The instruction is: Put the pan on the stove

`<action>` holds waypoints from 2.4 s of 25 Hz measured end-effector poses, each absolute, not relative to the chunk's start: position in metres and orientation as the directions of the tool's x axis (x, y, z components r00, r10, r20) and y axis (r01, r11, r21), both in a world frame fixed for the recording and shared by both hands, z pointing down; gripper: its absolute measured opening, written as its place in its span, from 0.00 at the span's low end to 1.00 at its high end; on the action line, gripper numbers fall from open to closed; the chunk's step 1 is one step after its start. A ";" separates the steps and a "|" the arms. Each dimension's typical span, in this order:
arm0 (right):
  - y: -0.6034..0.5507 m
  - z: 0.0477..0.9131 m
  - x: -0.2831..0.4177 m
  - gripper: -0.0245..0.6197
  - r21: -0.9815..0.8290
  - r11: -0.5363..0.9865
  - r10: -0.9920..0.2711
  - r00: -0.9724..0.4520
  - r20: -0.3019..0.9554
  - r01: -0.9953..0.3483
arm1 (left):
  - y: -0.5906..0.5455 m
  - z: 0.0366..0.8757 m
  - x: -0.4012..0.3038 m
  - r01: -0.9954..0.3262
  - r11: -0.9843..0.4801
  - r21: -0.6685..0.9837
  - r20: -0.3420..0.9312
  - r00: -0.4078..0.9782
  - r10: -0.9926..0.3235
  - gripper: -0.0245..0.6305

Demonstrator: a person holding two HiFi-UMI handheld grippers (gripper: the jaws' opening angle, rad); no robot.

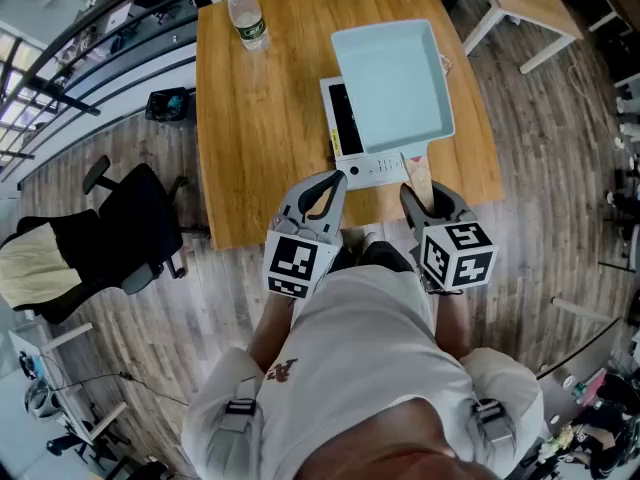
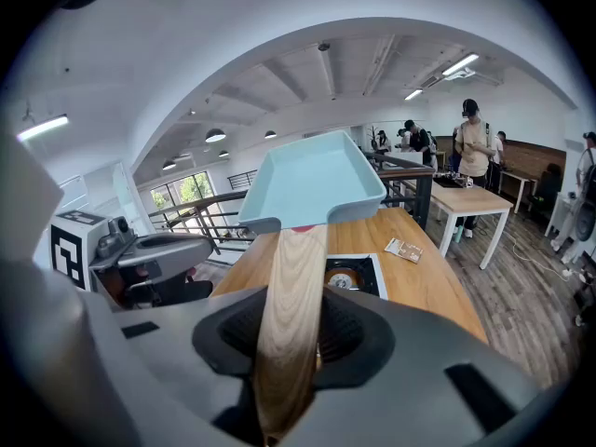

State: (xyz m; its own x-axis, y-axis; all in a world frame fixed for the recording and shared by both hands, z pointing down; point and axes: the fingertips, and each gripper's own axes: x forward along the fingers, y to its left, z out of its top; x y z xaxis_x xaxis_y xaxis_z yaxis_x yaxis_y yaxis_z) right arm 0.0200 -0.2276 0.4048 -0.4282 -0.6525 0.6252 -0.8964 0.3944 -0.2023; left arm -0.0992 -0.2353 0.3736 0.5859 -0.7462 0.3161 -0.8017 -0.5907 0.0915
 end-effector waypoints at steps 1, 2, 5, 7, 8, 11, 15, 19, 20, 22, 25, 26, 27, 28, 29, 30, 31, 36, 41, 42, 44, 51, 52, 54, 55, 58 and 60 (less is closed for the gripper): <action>-0.229 0.405 0.020 0.23 -0.203 0.396 -0.650 -0.430 0.627 -0.896 | -0.237 0.374 -0.099 -0.804 -0.587 0.096 0.317 0.583 -0.748 0.07; -0.232 0.406 0.021 0.23 -0.205 0.398 -0.647 -0.432 0.628 -0.894 | -0.239 0.375 -0.099 -0.807 -0.581 0.102 0.319 0.580 -0.750 0.07; -0.239 0.410 0.022 0.23 -0.207 0.412 -0.637 -0.443 0.631 -0.887 | -0.246 0.379 -0.099 -0.820 -0.561 0.113 0.325 0.564 -0.759 0.07; -0.244 0.412 0.025 0.23 -0.208 0.424 -0.630 -0.452 0.631 -0.881 | -0.251 0.380 -0.096 -0.829 -0.550 0.105 0.327 0.551 -0.768 0.07; -0.246 0.413 0.026 0.23 -0.208 0.430 -0.627 -0.456 0.632 -0.879 | -0.253 0.380 -0.093 -0.832 -0.546 0.101 0.330 0.545 -0.771 0.07; -0.254 0.417 0.031 0.23 -0.212 0.442 -0.616 -0.466 0.635 -0.872 | -0.258 0.383 -0.087 -0.838 -0.538 0.096 0.343 0.535 -0.772 0.07; -0.266 0.420 0.036 0.23 -0.217 0.456 -0.606 -0.480 0.634 -0.863 | -0.266 0.386 -0.081 -0.847 -0.524 0.085 0.354 0.518 -0.779 0.07; -0.275 0.424 0.040 0.23 -0.221 0.468 -0.597 -0.491 0.635 -0.855 | -0.274 0.387 -0.076 -0.854 -0.513 0.080 0.359 0.505 -0.785 0.07; -0.277 0.425 0.040 0.23 -0.222 0.471 -0.594 -0.493 0.635 -0.854 | -0.276 0.387 -0.075 -0.856 -0.511 0.079 0.360 0.503 -0.786 0.07; -0.280 0.428 0.041 0.23 -0.225 0.474 -0.590 -0.497 0.636 -0.851 | -0.279 0.389 -0.074 -0.858 -0.508 0.077 0.364 0.498 -0.787 0.07; -0.285 0.433 0.043 0.23 -0.231 0.477 -0.583 -0.502 0.639 -0.848 | -0.283 0.392 -0.071 -0.861 -0.503 0.075 0.371 0.493 -0.787 0.07; -0.286 0.434 0.044 0.23 -0.233 0.477 -0.580 -0.503 0.641 -0.848 | -0.284 0.393 -0.071 -0.861 -0.502 0.074 0.373 0.491 -0.787 0.07; -0.287 0.435 0.044 0.23 -0.235 0.477 -0.577 -0.504 0.643 -0.847 | -0.286 0.393 -0.070 -0.862 -0.501 0.074 0.375 0.490 -0.787 0.07; -0.288 0.436 0.045 0.23 -0.237 0.477 -0.575 -0.504 0.645 -0.846 | -0.287 0.394 -0.070 -0.862 -0.501 0.074 0.378 0.489 -0.786 0.07; -0.289 0.437 0.046 0.23 -0.239 0.476 -0.572 -0.505 0.647 -0.846 | -0.288 0.395 -0.069 -0.863 -0.500 0.075 0.381 0.488 -0.785 0.07; -0.289 0.438 0.046 0.23 -0.241 0.476 -0.569 -0.505 0.649 -0.846 | -0.289 0.396 -0.068 -0.863 -0.499 0.076 0.384 0.487 -0.784 0.07; -0.290 0.439 0.047 0.23 -0.242 0.476 -0.566 -0.506 0.651 -0.845 | -0.289 0.396 -0.068 -0.864 -0.498 0.077 0.387 0.486 -0.783 0.07; -0.296 0.448 0.046 0.23 -0.247 0.474 -0.553 -0.505 0.663 -0.845 | -0.294 0.403 -0.067 -0.865 -0.495 0.085 0.403 0.484 -0.777 0.07; -0.299 0.461 0.047 0.23 -0.256 0.469 -0.535 -0.502 0.679 -0.845 | -0.298 0.414 -0.063 -0.863 -0.496 0.091 0.424 0.484 -0.765 0.07; -0.299 0.464 0.047 0.23 -0.259 0.467 -0.531 -0.502 0.683 -0.846 | -0.298 0.416 -0.062 -0.862 -0.498 0.092 0.429 0.486 -0.762 0.07; -0.299 0.470 0.048 0.23 -0.262 0.462 -0.524 -0.499 0.690 -0.847 | -0.298 0.421 -0.059 -0.860 -0.501 0.096 0.438 0.488 -0.755 0.07; -0.299 0.487 0.052 0.23 -0.265 0.446 -0.505 -0.485 0.714 -0.855 | -0.301 0.435 -0.053 -0.856 -0.505 0.111 0.459 0.495 -0.738 0.07; -0.299 0.490 0.053 0.23 -0.266 0.442 -0.503 -0.482 0.718 -0.857 | -0.302 0.437 -0.051 -0.855 -0.506 0.112 0.463 0.496 -0.734 0.07; -0.298 0.496 0.055 0.23 -0.267 0.434 -0.498 -0.475 0.725 -0.861 | -0.302 0.441 -0.049 -0.853 -0.509 0.115 0.472 0.498 -0.728 0.07; -0.297 0.499 0.056 0.23 -0.268 0.429 -0.494 -0.473 0.729 -0.862 | -0.302 0.443 -0.048 -0.852 -0.510 0.117 0.475 0.499 -0.725 0.07; -0.296 0.510 0.057 0.23 -0.273 0.419 -0.481 -0.467 0.742 -0.866 | -0.302 0.449 -0.047 -0.851 -0.510 0.122 0.485 0.500 -0.718 0.07; -0.296 0.516 0.057 0.23 -0.274 0.416 -0.471 -0.463 0.751 -0.867 | -0.303 0.453 -0.047 -0.851 -0.510 0.126 0.491 0.500 -0.713 0.07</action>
